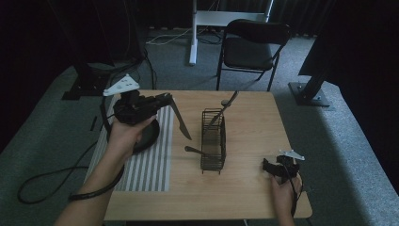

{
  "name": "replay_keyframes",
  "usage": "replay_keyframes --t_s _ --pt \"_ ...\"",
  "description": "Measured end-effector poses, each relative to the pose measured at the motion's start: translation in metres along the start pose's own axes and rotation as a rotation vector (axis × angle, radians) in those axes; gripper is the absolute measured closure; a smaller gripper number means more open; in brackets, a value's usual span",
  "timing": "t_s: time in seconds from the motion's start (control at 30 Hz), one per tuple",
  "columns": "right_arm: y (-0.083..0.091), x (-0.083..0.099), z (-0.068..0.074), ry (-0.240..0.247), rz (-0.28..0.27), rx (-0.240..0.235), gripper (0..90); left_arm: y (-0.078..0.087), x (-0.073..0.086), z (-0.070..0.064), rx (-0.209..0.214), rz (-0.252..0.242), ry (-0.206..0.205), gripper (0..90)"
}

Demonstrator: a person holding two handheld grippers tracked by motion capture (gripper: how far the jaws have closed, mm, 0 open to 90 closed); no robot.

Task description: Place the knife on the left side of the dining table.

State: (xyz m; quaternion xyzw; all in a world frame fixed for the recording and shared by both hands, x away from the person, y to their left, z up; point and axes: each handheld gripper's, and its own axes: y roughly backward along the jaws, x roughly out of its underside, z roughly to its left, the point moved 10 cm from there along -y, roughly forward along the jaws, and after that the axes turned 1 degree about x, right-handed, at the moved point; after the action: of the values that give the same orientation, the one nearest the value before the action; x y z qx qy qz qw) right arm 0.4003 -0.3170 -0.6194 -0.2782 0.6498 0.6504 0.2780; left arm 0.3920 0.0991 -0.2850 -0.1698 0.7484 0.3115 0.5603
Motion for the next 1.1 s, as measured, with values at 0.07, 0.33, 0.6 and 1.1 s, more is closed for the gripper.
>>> replay_keyframes --t_s 0.07,0.33,0.6,1.1 --pt "0.0 0.0 0.0 0.0 0.0 0.0 12.1 0.005 0.0 0.005 -0.012 -0.005 0.004 84.0" --pt "0.0 0.0 0.0 -0.001 0.0 0.0 12.1 0.023 0.024 0.03 -0.114 0.025 0.018 83.9" --pt "0.0 0.0 0.0 0.0 -0.001 0.0 12.1 0.027 0.063 0.056 -0.175 0.069 0.074 83.9" --pt "0.0 0.0 0.0 0.001 -0.001 0.001 12.1 0.008 0.123 0.08 -0.215 0.132 0.153 83.9"
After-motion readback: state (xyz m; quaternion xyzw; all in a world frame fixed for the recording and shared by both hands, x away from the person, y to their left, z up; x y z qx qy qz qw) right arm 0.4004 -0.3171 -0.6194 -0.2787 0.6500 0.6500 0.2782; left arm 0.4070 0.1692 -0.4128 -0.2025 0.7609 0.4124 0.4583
